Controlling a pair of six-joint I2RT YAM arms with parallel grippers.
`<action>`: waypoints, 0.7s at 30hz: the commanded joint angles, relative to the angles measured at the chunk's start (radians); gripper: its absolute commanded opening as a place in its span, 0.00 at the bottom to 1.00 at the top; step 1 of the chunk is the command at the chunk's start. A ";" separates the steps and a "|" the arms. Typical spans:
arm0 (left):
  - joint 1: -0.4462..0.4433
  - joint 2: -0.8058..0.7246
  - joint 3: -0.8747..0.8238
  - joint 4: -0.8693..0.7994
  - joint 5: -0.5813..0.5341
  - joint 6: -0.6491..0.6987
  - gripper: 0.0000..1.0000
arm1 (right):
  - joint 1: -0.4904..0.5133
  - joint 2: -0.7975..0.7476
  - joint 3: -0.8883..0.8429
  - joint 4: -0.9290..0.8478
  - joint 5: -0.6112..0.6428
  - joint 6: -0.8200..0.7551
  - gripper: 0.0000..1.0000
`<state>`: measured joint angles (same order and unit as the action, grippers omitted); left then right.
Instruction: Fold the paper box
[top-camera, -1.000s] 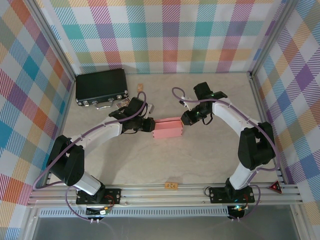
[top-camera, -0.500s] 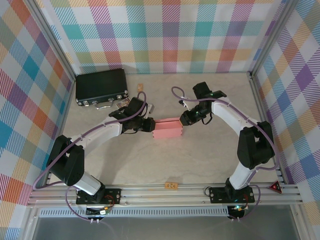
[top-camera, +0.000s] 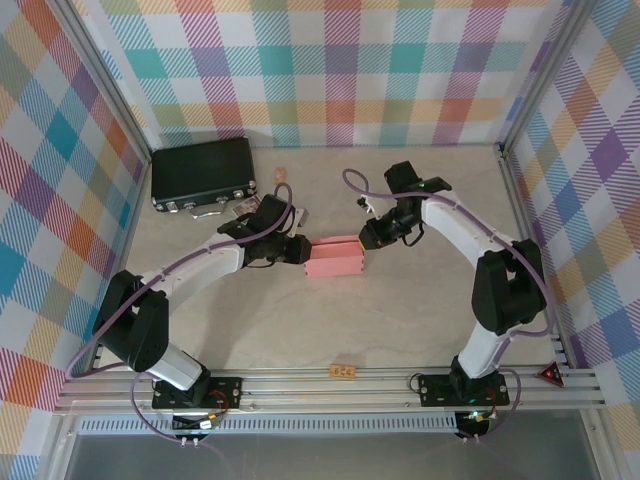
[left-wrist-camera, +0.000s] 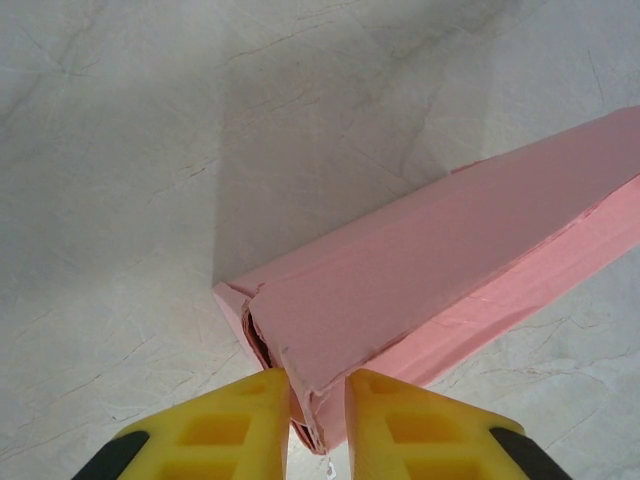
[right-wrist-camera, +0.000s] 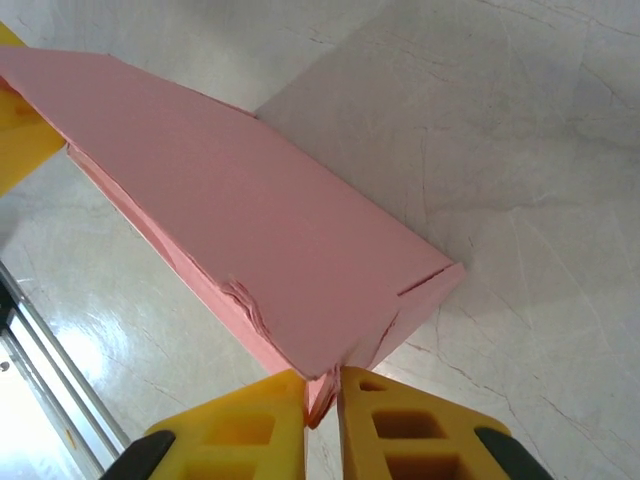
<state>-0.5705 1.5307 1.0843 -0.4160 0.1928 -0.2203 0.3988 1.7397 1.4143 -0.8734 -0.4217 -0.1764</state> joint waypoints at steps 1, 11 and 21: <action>0.010 0.016 0.023 0.001 0.033 -0.005 0.22 | 0.013 0.026 0.043 -0.031 -0.083 0.020 0.17; 0.009 0.026 0.028 0.005 0.034 -0.007 0.22 | 0.013 0.040 0.047 -0.038 -0.114 0.038 0.18; 0.009 0.020 0.029 0.001 0.021 -0.006 0.24 | 0.012 0.038 0.045 -0.033 -0.053 0.046 0.24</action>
<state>-0.5640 1.5417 1.0904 -0.4149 0.1932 -0.2203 0.3988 1.7664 1.4345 -0.9092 -0.4572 -0.1375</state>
